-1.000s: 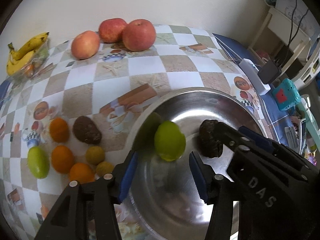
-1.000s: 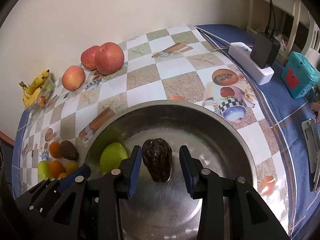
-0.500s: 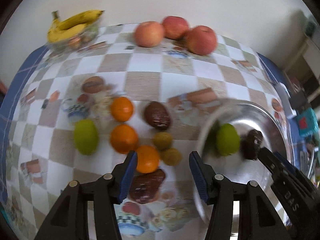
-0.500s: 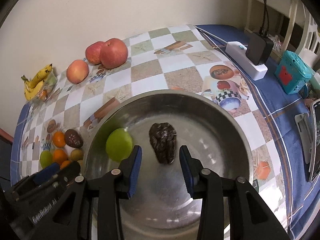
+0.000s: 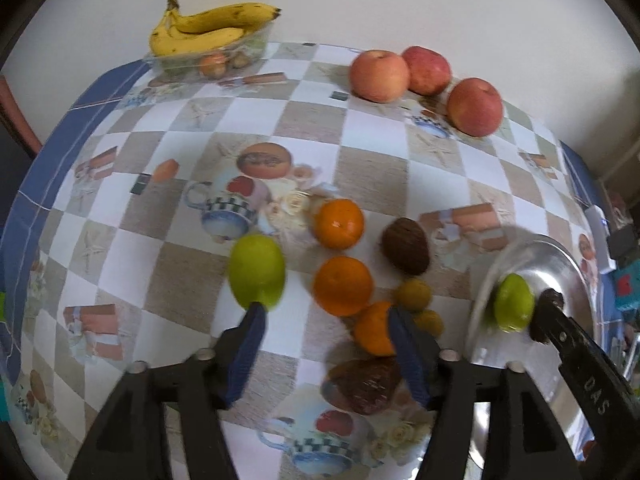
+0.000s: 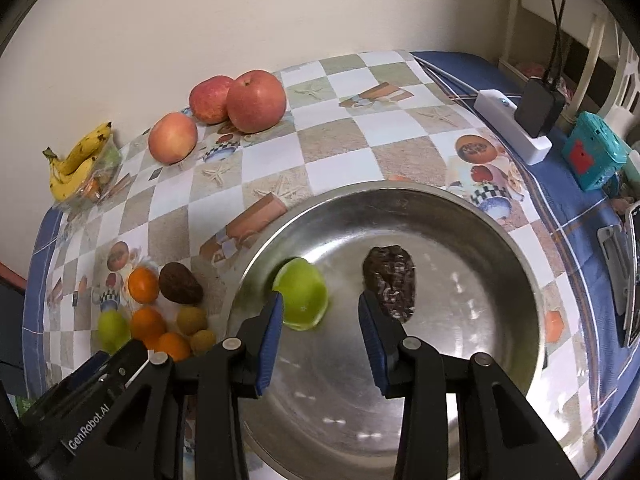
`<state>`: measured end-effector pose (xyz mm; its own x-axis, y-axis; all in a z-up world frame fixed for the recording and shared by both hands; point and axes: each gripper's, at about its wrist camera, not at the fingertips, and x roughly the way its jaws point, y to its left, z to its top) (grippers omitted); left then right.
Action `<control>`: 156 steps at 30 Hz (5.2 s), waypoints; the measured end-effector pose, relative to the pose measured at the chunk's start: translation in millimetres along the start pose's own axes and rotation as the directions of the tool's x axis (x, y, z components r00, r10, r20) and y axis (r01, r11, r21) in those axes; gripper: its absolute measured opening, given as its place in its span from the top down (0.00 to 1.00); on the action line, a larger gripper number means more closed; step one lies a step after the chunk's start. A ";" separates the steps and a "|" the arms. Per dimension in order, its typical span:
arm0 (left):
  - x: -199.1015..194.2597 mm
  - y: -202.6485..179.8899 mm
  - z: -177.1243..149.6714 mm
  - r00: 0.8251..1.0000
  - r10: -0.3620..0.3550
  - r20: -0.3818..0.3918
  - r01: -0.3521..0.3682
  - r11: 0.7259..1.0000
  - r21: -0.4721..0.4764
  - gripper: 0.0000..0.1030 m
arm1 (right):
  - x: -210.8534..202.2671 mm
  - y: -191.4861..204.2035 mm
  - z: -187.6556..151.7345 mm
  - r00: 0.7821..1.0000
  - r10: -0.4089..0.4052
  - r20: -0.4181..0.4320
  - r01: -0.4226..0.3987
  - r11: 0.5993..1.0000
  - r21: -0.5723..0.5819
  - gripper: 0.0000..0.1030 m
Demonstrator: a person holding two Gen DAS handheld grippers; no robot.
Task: Organize fruits
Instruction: 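Move both tools back from the bowl to the fruit row, then grasp a second brown date with the right tool while the left tool grasps another green fruit, then carry the date with the right tool while the left tool carries the green fruit to the bowl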
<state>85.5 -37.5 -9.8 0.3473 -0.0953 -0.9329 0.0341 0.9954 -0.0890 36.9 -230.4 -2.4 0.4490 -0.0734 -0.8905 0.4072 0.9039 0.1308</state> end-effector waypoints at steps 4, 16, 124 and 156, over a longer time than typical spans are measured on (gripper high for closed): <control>1.9 9.7 2.2 0.999 0.044 0.020 -0.043 0.999 -0.033 0.00 | 1.1 5.0 -0.4 1.000 -0.010 0.002 0.010 0.999 -0.034 0.23; 1.5 33.3 7.3 0.996 0.080 0.040 -0.076 0.992 -0.100 0.00 | -4.9 17.5 -2.4 0.997 -0.014 0.074 0.022 0.994 -0.107 0.07; -17.3 -80.8 -6.0 0.938 -0.344 -0.030 0.344 0.923 0.171 0.59 | -12.7 -70.3 17.2 0.998 -0.057 0.007 0.056 0.996 0.065 0.44; 27.0 -124.2 -44.2 0.956 -0.255 -0.143 0.286 0.917 0.277 0.59 | 23.5 -76.1 4.7 0.993 -0.039 -0.111 0.047 0.996 0.075 0.44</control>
<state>49.3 -163.6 -39.3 0.1892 -0.3447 -0.9195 0.3905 0.8855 -0.2517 20.2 -302.8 -31.2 0.3419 -0.0609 -0.9378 0.4864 0.8653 0.1211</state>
